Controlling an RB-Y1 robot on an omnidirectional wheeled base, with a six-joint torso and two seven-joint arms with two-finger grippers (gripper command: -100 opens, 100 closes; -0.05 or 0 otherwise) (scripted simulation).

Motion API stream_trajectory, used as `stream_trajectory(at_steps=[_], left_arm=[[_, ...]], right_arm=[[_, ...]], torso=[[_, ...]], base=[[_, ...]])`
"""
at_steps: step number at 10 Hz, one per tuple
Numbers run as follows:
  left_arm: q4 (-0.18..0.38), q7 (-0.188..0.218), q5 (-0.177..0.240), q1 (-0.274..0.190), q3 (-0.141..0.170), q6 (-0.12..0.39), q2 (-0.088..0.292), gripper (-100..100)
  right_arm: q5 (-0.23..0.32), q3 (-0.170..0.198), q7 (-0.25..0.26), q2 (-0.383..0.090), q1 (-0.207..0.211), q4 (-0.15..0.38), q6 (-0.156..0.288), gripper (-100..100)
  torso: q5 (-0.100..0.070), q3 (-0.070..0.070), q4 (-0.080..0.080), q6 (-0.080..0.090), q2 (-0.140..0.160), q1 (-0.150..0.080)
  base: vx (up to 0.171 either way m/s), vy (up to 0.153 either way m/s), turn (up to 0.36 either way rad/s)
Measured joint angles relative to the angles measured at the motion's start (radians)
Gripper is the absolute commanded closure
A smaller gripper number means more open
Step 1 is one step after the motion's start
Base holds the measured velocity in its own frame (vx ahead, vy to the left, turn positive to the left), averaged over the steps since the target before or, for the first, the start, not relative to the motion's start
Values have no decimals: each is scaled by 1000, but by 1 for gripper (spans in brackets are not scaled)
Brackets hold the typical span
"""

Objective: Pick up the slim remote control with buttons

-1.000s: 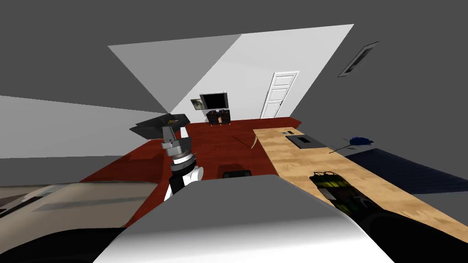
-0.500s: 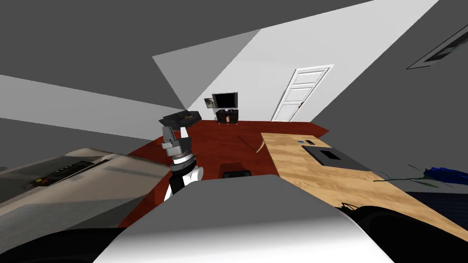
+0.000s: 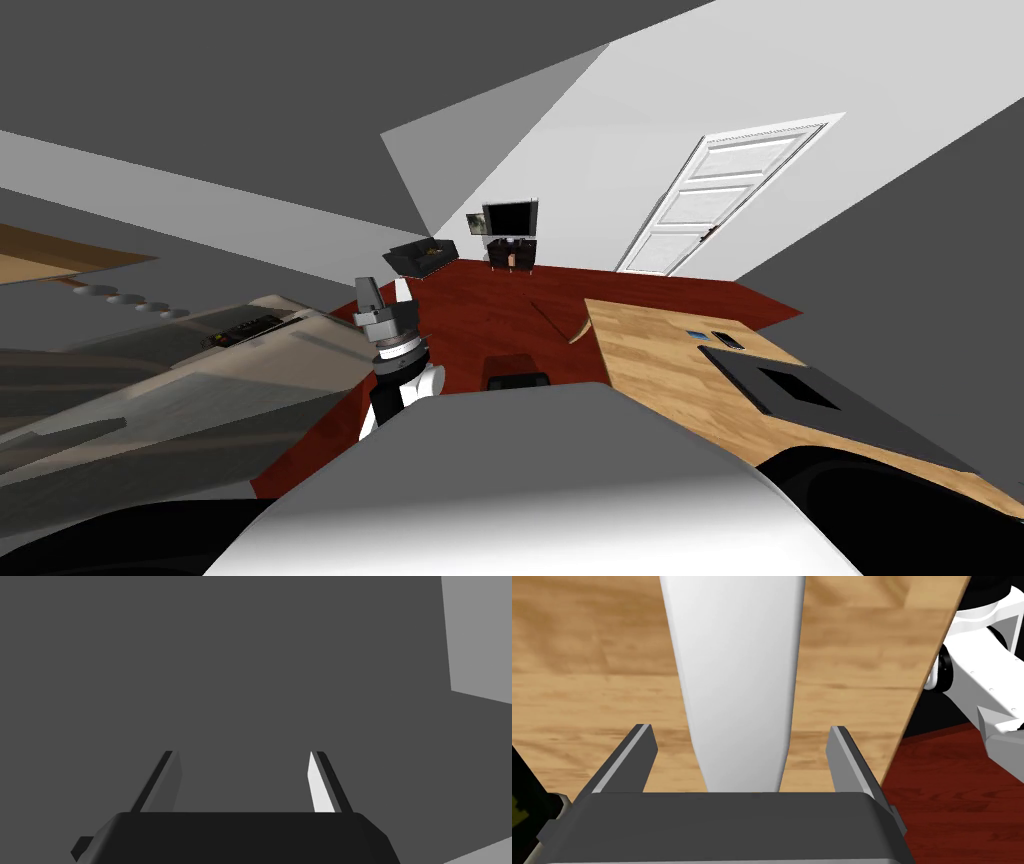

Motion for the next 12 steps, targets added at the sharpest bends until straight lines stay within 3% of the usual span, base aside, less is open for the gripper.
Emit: stream_trajectory(at_steps=[1,2,5,6,10,11,12], left_arm=[[0,0,0,0,0,0,0,0],[0,0,0,0,0,0,0,0],[0,0,0,0,0,0,0,0],[0,0,0,0,0,0,0,0],[0,0,0,0,0,0,0,0],[0,0,0,0,0,0,0,0],[0,0,0,0,0,0,0,0]], right_arm=[[0,-1,1,-2,-1,-3,2,0],[0,-1,1,-2,-1,-3,1,-100],[26,12,-12,49,-65,52,15,-100],[27,12,-13,52,-68,54,16,100],[27,13,-13,53,-67,53,15,100],[27,13,-13,53,-67,53,15,0],[27,13,-13,53,-68,53,15,100]], torso=[[1,1,0,1,2,4],[1,2,1,1,3,6],[1,4,2,1,8,6],[1,4,1,1,6,6],[1,3,1,1,6,5],[1,3,1,1,6,5],[2,3,1,1,6,5]], base=[[5,-9,-2],[-28,-17,36],[-43,-19,23],[0,0,0],[0,0,0],[0,0,0],[26,8,-33]])
